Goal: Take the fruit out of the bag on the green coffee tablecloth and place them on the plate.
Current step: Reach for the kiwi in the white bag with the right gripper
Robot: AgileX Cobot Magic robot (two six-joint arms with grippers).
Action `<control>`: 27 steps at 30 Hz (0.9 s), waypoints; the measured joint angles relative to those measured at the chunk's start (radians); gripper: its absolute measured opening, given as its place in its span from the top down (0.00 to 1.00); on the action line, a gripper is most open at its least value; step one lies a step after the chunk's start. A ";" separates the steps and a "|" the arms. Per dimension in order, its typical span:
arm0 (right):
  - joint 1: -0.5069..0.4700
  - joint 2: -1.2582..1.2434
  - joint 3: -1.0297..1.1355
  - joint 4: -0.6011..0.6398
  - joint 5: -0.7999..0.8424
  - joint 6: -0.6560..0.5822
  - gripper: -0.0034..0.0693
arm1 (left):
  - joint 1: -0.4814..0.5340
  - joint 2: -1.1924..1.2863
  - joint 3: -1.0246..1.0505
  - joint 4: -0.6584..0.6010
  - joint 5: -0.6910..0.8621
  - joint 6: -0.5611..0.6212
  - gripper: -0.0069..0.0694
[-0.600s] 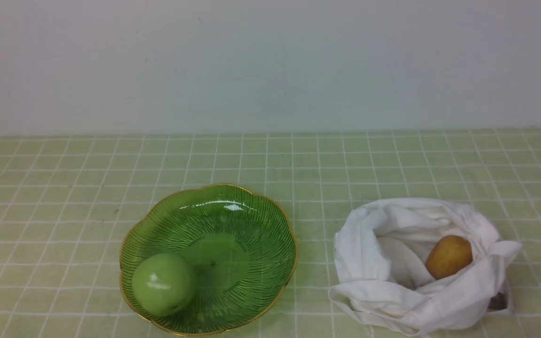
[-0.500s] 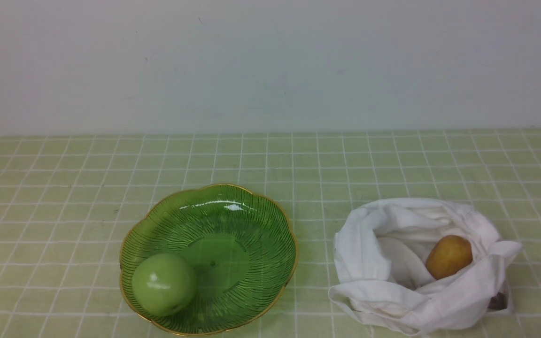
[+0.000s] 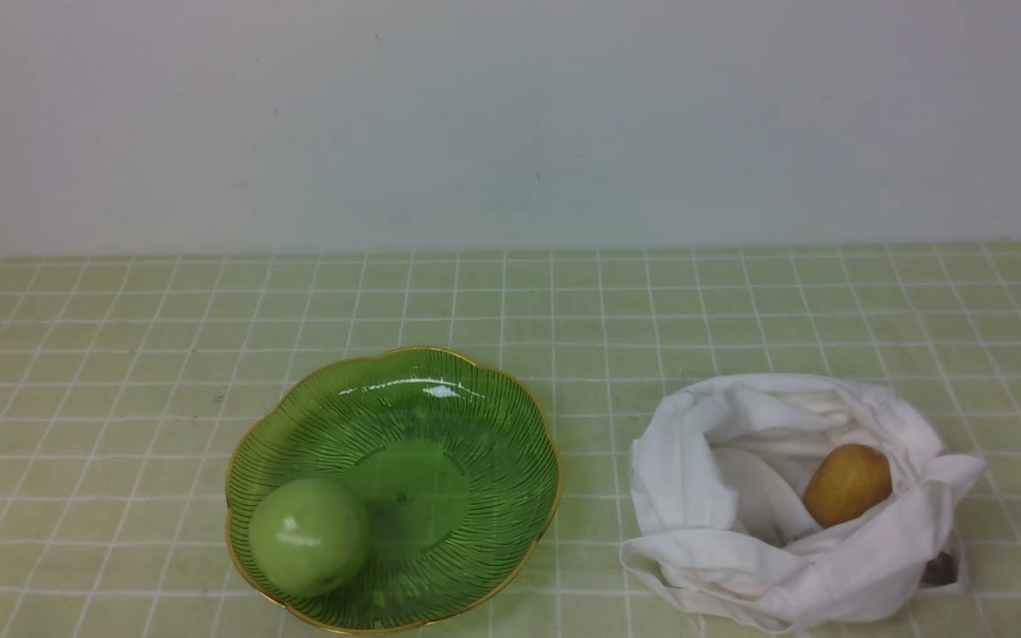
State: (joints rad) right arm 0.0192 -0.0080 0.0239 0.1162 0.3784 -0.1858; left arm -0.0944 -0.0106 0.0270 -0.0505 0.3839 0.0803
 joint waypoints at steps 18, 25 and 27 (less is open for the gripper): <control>-0.001 0.000 0.006 0.735 -0.361 0.124 0.97 | 0.000 0.000 0.000 0.000 0.000 0.000 0.92; -0.001 0.000 -0.010 0.888 -0.443 0.119 0.97 | 0.000 0.000 0.000 0.000 0.000 0.000 0.92; -0.001 0.000 -0.050 0.879 -0.405 0.096 0.97 | 0.000 0.000 0.000 0.000 0.000 0.000 0.92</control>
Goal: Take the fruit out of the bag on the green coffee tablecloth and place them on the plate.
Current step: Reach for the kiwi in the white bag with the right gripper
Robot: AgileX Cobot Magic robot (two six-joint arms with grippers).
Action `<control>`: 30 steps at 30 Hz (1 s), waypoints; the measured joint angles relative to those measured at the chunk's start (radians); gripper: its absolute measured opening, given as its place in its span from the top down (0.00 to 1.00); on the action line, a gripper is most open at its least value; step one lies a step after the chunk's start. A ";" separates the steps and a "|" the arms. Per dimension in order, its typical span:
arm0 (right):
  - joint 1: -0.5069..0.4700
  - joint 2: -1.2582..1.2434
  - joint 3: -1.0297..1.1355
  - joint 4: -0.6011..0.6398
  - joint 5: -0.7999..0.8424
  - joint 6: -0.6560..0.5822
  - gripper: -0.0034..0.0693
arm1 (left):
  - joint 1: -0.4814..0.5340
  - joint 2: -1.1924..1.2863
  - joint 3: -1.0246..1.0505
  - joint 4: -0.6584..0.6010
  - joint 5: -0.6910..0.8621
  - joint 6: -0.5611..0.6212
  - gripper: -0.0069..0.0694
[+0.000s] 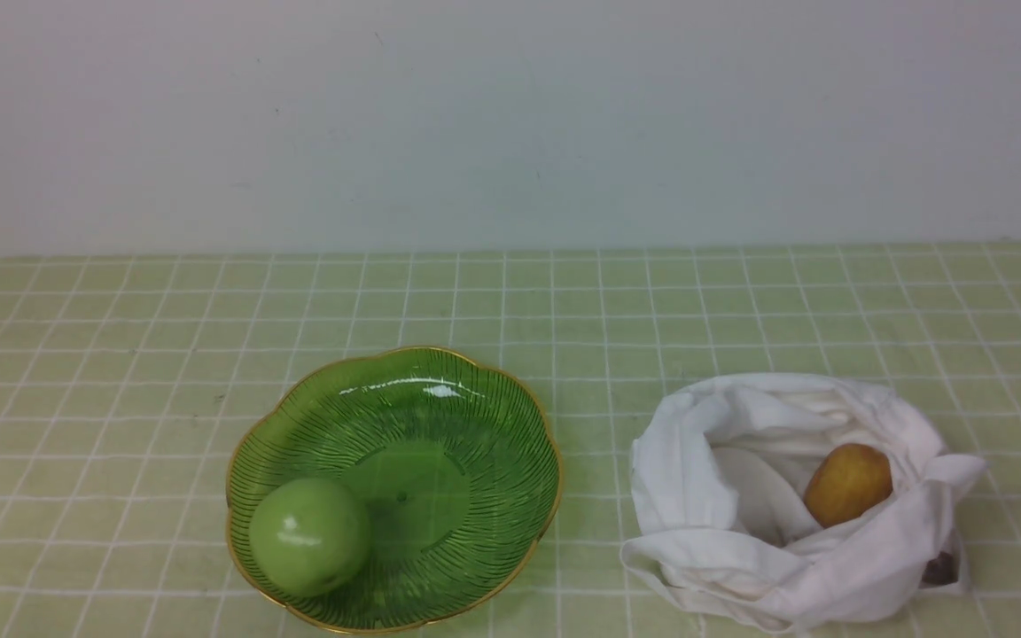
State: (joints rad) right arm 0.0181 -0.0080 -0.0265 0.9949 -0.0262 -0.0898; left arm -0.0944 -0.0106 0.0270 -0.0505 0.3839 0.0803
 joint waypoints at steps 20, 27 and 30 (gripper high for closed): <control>0.045 1.176 -0.901 -0.507 1.031 -0.264 0.97 | 0.000 0.000 0.000 0.000 0.000 0.000 0.92; 0.174 1.371 -0.902 -0.666 0.942 -0.122 0.96 | 0.000 0.000 0.000 0.000 0.000 0.000 0.92; 0.202 1.411 -0.902 -0.767 0.913 -0.032 0.93 | 0.000 0.000 0.000 0.000 0.000 0.000 0.92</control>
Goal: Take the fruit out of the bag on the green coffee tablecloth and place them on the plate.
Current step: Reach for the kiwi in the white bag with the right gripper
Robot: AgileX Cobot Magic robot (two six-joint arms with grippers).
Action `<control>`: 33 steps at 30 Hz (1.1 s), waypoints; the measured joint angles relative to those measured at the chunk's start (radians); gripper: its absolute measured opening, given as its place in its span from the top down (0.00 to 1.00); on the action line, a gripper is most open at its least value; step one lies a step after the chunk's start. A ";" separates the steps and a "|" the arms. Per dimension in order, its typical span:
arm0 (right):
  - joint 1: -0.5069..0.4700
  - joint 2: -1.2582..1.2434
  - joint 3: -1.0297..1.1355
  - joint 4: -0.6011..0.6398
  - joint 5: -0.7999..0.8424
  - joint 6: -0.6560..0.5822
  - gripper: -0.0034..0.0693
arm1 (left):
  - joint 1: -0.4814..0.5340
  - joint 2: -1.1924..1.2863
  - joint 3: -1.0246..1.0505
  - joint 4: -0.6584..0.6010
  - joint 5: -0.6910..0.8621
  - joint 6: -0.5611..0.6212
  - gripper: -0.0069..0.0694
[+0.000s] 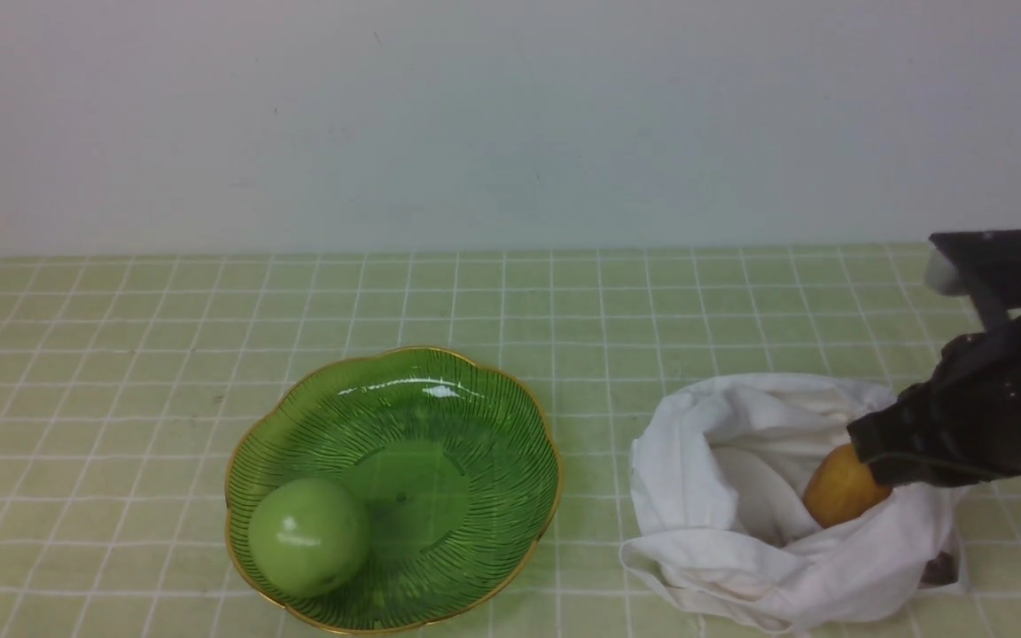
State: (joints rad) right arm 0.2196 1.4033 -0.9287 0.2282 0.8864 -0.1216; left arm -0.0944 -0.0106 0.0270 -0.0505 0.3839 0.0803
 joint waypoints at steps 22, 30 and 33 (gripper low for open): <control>0.020 0.277 -0.010 -0.212 -0.248 0.264 0.17 | 0.000 0.000 0.000 0.000 0.000 0.000 0.92; 0.020 0.304 -0.010 -0.222 -0.253 0.265 0.33 | 0.000 0.000 0.000 0.000 0.000 0.000 0.92; 0.020 0.304 -0.010 -0.228 -0.253 0.266 0.33 | 0.000 0.000 0.000 0.000 0.000 0.000 0.92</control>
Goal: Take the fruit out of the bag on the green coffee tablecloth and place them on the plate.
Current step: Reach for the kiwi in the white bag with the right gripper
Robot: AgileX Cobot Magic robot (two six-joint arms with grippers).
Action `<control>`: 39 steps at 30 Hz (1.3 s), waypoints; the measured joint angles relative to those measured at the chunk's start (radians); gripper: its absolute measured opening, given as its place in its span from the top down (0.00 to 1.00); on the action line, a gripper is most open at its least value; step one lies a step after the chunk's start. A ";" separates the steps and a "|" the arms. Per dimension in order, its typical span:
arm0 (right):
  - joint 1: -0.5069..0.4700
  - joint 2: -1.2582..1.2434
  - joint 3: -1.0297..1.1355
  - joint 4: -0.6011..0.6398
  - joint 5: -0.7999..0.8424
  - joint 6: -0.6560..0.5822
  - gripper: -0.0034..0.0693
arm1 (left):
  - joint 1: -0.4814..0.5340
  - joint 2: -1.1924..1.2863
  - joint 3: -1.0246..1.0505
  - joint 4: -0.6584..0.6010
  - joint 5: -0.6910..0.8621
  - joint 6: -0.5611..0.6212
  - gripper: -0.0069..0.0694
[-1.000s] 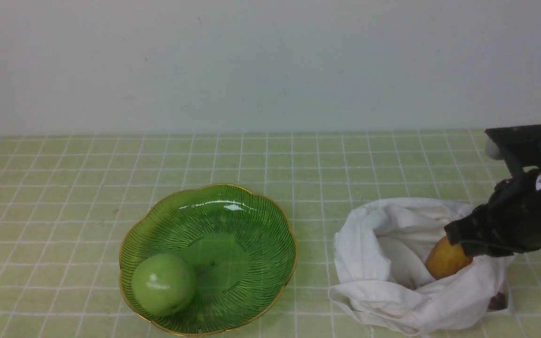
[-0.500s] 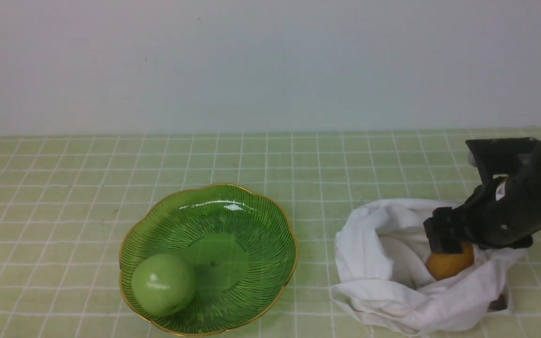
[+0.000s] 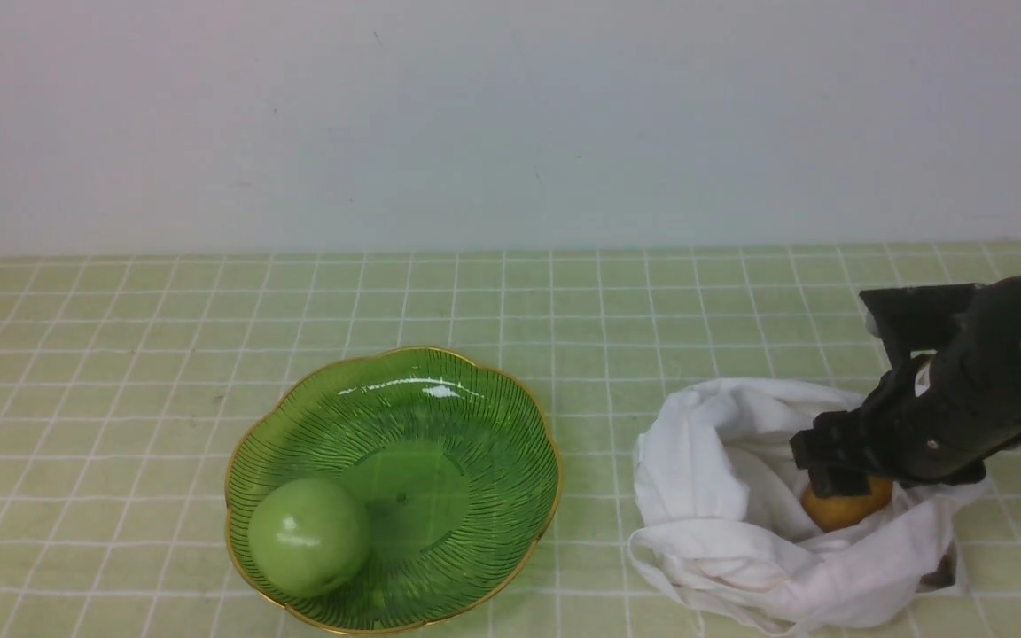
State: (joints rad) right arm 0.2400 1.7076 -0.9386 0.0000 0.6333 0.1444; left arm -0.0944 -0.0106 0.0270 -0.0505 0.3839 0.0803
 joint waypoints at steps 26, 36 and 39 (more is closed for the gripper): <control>0.000 -0.132 0.000 0.035 -0.013 0.002 0.33 | 0.000 0.000 0.000 0.000 0.000 0.000 0.92; 0.000 -0.079 0.000 0.112 -0.092 -0.014 0.32 | 0.000 0.000 0.000 0.000 0.000 0.000 0.92; 0.000 -0.079 -0.004 0.115 -0.088 -0.019 0.22 | 0.000 0.000 0.000 0.000 0.000 0.000 0.92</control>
State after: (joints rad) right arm 0.2400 1.6283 -0.9428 0.1153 0.5455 0.1258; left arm -0.0944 -0.0106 0.0270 -0.0505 0.3839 0.0803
